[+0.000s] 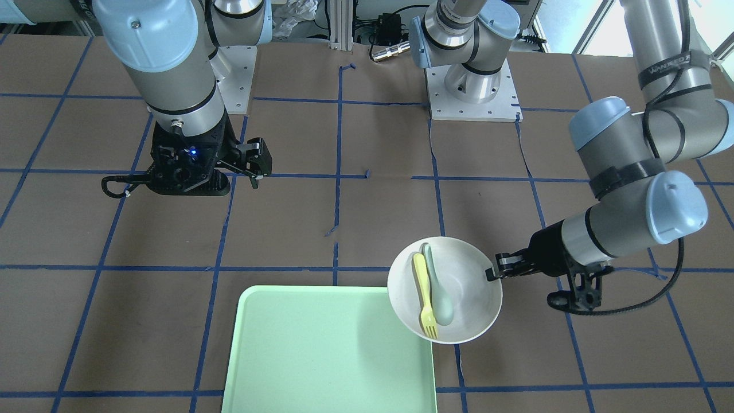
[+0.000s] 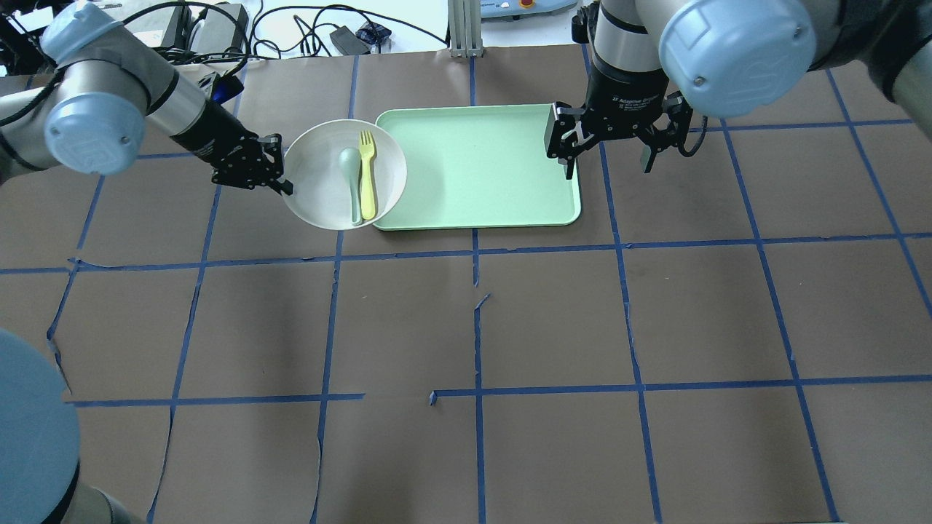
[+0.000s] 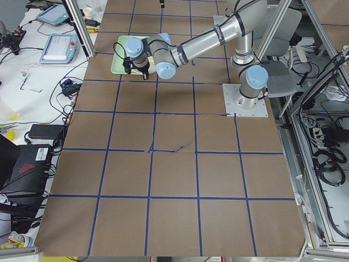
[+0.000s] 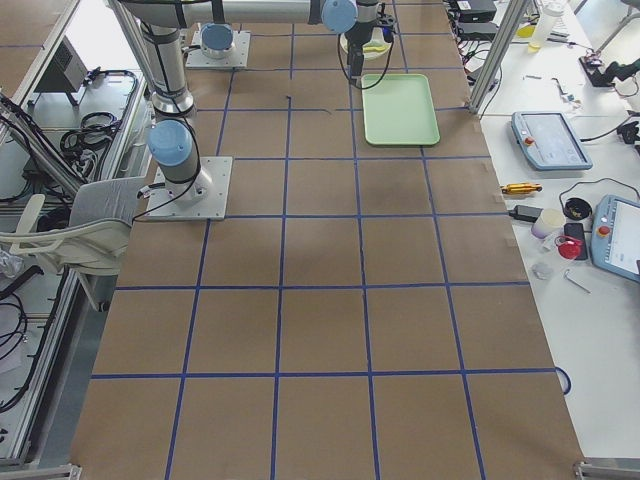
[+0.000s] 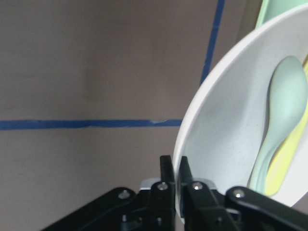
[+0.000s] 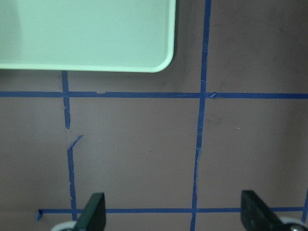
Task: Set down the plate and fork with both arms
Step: 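Carry the plate with the left gripper onto the light green tray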
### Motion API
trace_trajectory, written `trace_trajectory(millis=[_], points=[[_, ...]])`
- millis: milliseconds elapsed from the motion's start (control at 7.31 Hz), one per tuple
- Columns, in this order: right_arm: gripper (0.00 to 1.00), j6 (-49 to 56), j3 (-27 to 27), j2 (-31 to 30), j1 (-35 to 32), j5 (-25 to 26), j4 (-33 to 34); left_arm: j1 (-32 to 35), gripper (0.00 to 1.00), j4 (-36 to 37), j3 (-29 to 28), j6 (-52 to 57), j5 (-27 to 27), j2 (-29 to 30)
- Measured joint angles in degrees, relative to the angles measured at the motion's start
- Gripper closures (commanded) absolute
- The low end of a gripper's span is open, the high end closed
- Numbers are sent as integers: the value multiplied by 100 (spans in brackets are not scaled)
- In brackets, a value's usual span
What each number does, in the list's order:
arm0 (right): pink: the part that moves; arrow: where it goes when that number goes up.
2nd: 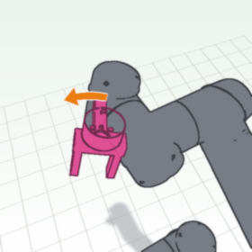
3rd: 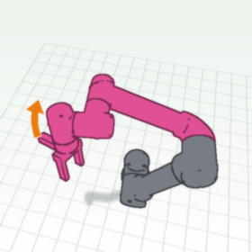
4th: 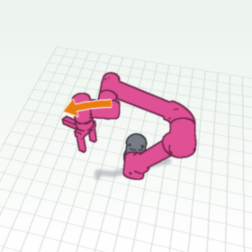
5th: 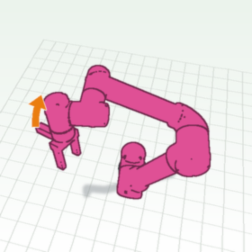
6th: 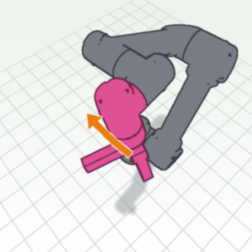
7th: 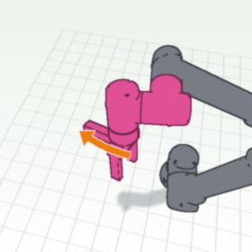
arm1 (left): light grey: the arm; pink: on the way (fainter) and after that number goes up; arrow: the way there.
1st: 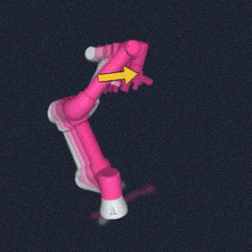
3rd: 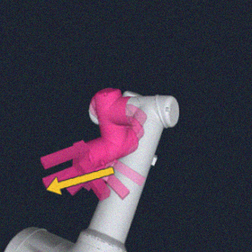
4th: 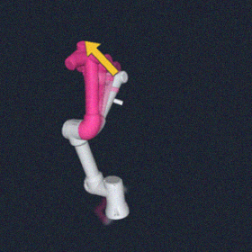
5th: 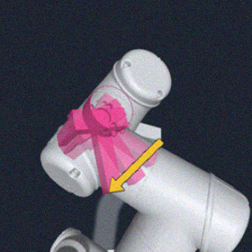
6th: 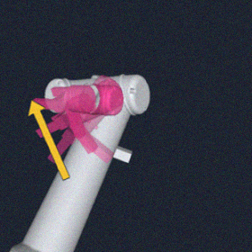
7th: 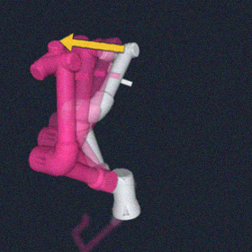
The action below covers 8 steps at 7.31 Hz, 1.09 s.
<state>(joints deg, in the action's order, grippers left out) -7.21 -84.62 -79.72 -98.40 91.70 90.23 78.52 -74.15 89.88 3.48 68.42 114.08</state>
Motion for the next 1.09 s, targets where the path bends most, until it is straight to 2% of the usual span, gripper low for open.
trace_trajectory(millis=[547,821,1094], points=[[0,-25,-19,0,-11,24,4,997,100,579,-1572,-1222,-584,1589],[0,-46,-26,1,-12,5,31,1293,100,721,-1933,-1484,-863,2030],[0,-8,-28,7,-12,42,37,1410,100,783,-1937,-1275,-858,2178]])
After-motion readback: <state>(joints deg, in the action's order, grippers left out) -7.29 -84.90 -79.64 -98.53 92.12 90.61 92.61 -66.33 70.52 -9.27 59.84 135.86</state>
